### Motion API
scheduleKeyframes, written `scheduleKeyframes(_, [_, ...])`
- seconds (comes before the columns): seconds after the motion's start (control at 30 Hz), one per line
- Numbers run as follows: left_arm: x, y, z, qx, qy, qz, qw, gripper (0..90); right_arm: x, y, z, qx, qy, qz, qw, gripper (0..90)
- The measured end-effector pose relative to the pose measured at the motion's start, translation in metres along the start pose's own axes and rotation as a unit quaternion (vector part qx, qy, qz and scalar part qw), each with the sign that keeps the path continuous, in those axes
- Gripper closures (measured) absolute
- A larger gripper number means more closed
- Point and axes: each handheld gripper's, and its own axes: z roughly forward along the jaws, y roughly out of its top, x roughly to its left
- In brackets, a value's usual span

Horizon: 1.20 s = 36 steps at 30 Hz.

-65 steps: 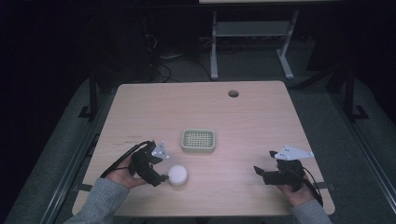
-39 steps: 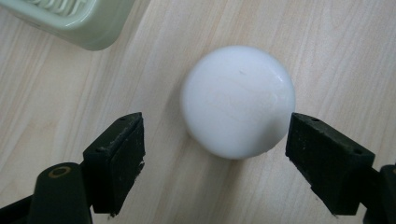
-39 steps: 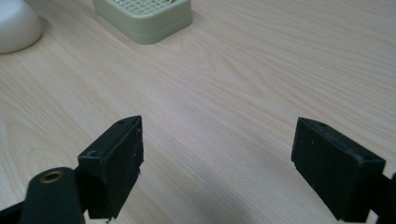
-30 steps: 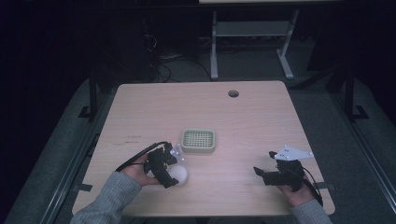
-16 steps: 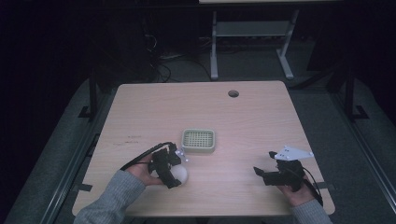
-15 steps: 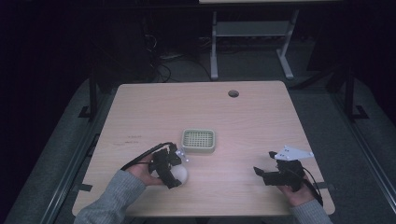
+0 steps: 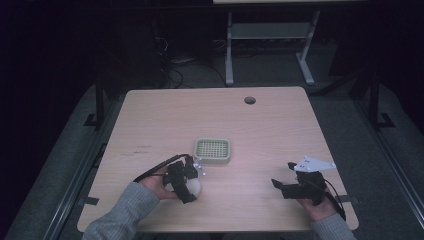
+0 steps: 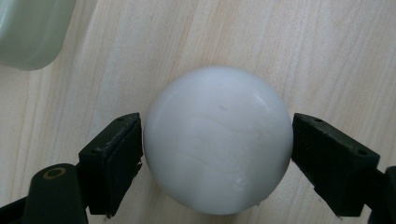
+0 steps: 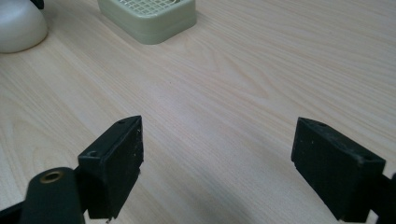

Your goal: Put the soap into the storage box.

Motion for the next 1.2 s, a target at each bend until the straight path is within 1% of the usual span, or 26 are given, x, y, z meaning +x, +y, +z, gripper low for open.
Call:
scheduleKeyframes(0.03, [0.000, 0.000, 0.001, 0.004, -0.001, 0.002, 1.0000, 17.5, 0.000, 0.000, 0.000, 0.000, 0.000, 0.000, 1.0000, 16.2])
scheduleKeyframes(0.13, [-0.001, 0.001, 0.003, 0.005, -0.001, -0.001, 1.0000, 17.6, 0.000, 0.000, 0.000, 0.000, 0.000, -0.001, 1.0000, 16.2])
scheduleKeyframes(0.3, [-0.001, 0.002, 0.006, 0.012, 0.002, 0.005, 0.9999, 18.8, 0.000, 0.000, 0.000, 0.001, 0.001, -0.001, 1.0000, 16.2])
scheduleKeyframes(0.43, [-0.001, 0.002, 0.008, 0.017, 0.002, 0.006, 0.9998, 19.2, 0.000, 0.000, 0.000, 0.001, 0.001, -0.001, 1.0000, 16.2])
scheduleKeyframes(0.7, [-0.001, 0.003, 0.012, 0.020, 0.003, 0.005, 0.9998, 21.0, 0.000, 0.000, 0.000, 0.001, 0.003, -0.002, 1.0000, 16.2])
scheduleKeyframes(1.2, [-0.001, 0.003, 0.011, 0.021, 0.004, 0.011, 0.9997, 22.8, 0.000, -0.001, 0.000, 0.001, 0.004, -0.002, 1.0000, 16.2])
